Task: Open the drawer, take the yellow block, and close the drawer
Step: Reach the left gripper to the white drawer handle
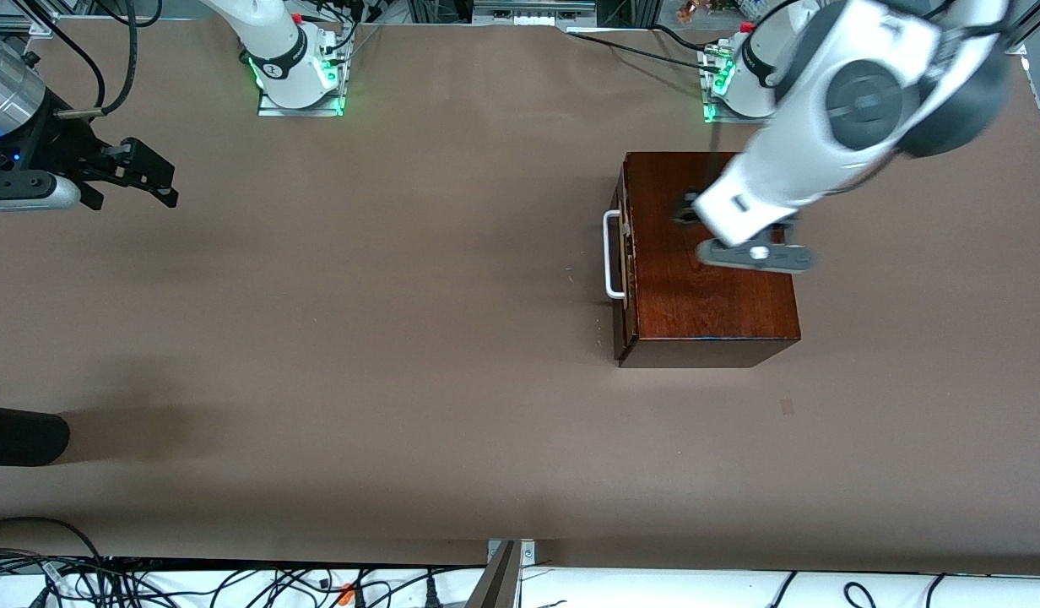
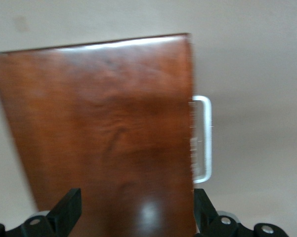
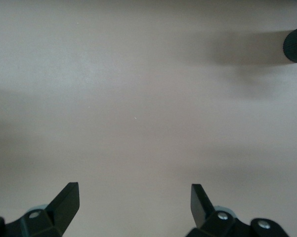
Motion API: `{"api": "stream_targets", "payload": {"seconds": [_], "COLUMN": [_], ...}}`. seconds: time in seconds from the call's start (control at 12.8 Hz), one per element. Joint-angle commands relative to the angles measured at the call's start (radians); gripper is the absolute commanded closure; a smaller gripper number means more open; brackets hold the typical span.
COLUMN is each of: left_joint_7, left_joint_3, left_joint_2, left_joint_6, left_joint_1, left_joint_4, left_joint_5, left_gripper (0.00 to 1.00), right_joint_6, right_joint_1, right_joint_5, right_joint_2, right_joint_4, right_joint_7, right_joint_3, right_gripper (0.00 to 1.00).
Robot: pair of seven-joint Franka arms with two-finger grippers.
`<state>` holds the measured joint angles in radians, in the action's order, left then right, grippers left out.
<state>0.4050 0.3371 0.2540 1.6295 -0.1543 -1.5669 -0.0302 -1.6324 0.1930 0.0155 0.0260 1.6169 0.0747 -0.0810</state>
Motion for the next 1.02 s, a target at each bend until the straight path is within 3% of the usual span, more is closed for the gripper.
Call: {"api": "stream_targets", "payload": {"seconds": [0.0, 0.23, 0.39, 0.7, 0.94], "left_joint_7": [0.116, 0.211, 0.314, 0.385, 0.409], "left_joint_3": [-0.001, -0.003, -0.003, -0.003, -0.003], "left_joint_2": [0.144, 0.206, 0.252, 0.318, 0.340], "left_joint_6": [-0.019, 0.025, 0.107, 0.118, 0.116], "left_joint_1": [-0.131, -0.241, -0.271, -0.312, -0.340], "left_joint_4": [0.138, 0.148, 0.140, 0.130, 0.113], "left_joint_5": [0.093, 0.188, 0.245, 0.338, 0.342], "left_gripper": [0.00, 0.00, 0.00, 0.00, 0.00], "right_joint_6": [0.005, 0.005, 0.006, 0.006, 0.005], "right_joint_1": [-0.007, -0.007, -0.007, -0.007, -0.007], "right_joint_5": [-0.006, -0.006, -0.005, -0.003, -0.003], "right_joint_2": [0.002, 0.002, 0.002, 0.000, 0.000], "right_joint_4": [-0.009, -0.009, -0.009, -0.008, -0.008], "right_joint_7": [0.013, 0.013, 0.013, 0.014, 0.016], "right_joint_3": [0.009, 0.009, 0.009, 0.009, 0.009], "right_gripper": [0.00, 0.00, 0.00, 0.00, 0.00]}}
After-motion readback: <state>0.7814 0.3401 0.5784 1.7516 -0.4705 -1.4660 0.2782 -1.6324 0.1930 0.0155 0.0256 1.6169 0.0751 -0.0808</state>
